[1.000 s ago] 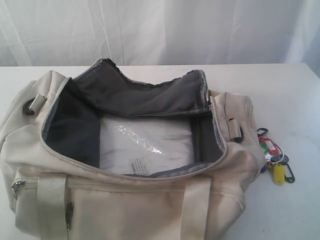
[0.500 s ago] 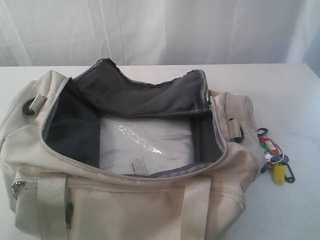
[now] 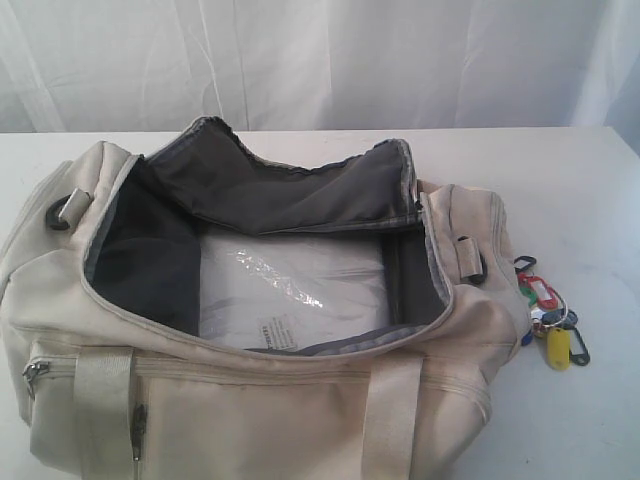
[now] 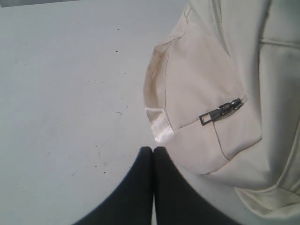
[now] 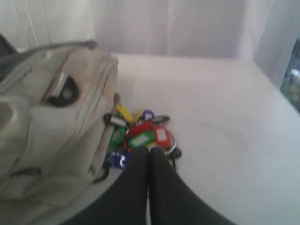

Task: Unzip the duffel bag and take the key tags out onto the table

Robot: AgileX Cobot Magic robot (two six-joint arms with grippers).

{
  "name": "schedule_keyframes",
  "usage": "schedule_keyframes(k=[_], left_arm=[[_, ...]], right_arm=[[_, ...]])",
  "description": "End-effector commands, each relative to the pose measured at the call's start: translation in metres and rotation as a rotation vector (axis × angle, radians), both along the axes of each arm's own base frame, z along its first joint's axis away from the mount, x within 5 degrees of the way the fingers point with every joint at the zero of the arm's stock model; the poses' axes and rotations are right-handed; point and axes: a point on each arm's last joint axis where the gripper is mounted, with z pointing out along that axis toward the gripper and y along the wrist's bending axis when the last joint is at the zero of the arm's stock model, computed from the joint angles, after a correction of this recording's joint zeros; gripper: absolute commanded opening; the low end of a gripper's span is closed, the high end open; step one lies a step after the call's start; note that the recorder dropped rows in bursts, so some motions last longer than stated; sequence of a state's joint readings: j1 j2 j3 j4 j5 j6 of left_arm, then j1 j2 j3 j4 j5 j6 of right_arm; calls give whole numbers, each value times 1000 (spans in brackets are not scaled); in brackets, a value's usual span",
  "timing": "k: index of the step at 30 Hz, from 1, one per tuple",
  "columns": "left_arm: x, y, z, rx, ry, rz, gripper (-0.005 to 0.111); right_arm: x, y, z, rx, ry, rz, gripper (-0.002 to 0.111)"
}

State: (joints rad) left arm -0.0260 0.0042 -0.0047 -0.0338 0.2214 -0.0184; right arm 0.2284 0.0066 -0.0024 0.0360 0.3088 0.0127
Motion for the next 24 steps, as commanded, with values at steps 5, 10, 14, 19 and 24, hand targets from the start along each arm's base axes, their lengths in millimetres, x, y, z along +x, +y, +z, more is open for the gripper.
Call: schedule_keyframes(k=[5,10,14,19,24], left_arm=[[0,-1,-2,-6,5,-8,0],[0,-1,-2,-6,5,-8,0],[0,-1,-2,-6,5,-8,0],[0,-1,-2,-6,5,-8,0],[0,-1,-2,-6,5,-8,0]], right_arm=[[-1,-1,-4,31,49,-15,0],[-1,-1,-4,31,49,-23,0],[-1,-1,-4,32,47,-22,0],[-1,-1,-4,-57,26,1,0],[-1,-1,-4,-66,24,3,0]])
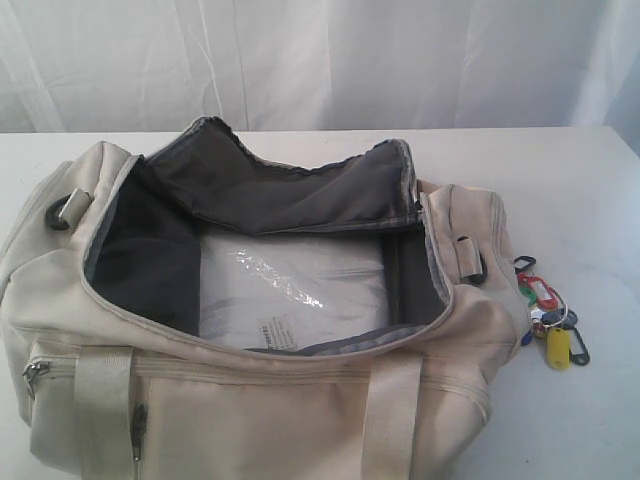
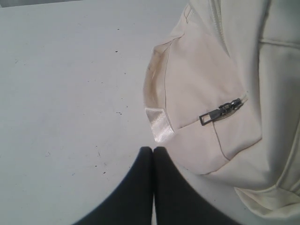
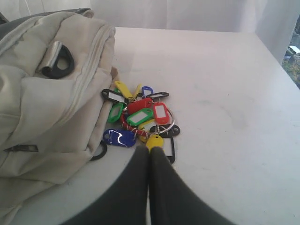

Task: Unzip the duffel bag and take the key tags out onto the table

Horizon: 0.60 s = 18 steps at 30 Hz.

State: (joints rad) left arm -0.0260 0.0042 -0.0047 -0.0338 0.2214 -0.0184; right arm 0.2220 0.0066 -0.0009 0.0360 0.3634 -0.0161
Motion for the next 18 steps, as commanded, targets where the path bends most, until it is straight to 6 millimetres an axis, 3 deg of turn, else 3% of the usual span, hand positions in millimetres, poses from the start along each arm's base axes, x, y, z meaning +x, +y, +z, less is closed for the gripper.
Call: schedule_keyframes(k=[1,18], left_arm=[[0,-1,-2,-6,5,-8,0],[0,-1,-2,-6,5,-8,0]], right_arm=[[0,-1,1,-26,-25,1,0],[1,-6,2,-24,-30,-96,0]])
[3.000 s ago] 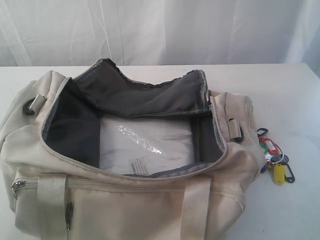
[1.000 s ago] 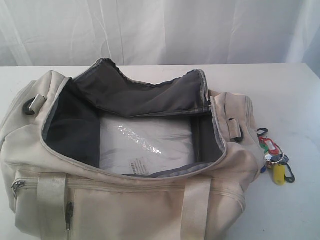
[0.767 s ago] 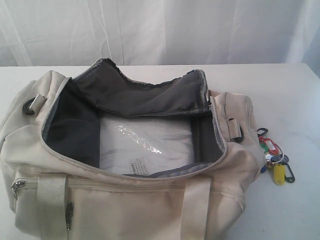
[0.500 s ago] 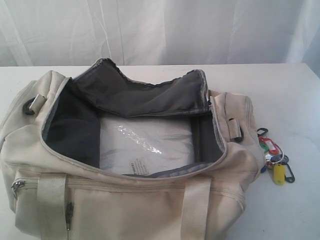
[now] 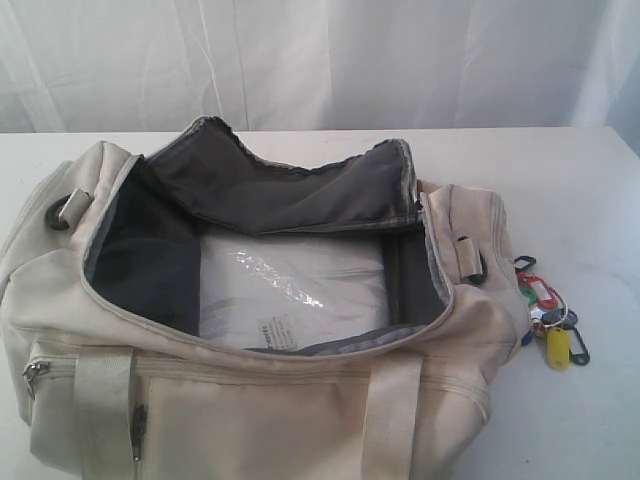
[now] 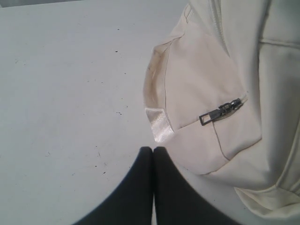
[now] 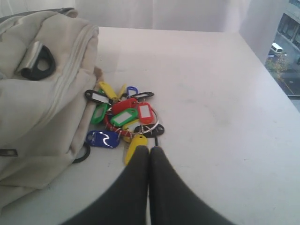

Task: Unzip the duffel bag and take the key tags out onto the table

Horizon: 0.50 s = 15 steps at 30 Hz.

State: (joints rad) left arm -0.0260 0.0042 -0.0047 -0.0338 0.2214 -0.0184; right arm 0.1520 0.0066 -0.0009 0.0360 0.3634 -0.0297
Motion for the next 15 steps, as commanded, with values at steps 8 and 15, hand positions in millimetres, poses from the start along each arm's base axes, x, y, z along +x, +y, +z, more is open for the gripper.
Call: schedule_keyframes(k=[8,15], left_arm=[[0,-1,-2,-6,5,-8,0],[0,-1,-2,-6,5,-8,0]], right_arm=[[0,-2,2,-21,-28,-22,0],[0,2,2,-20,-29,51,0]])
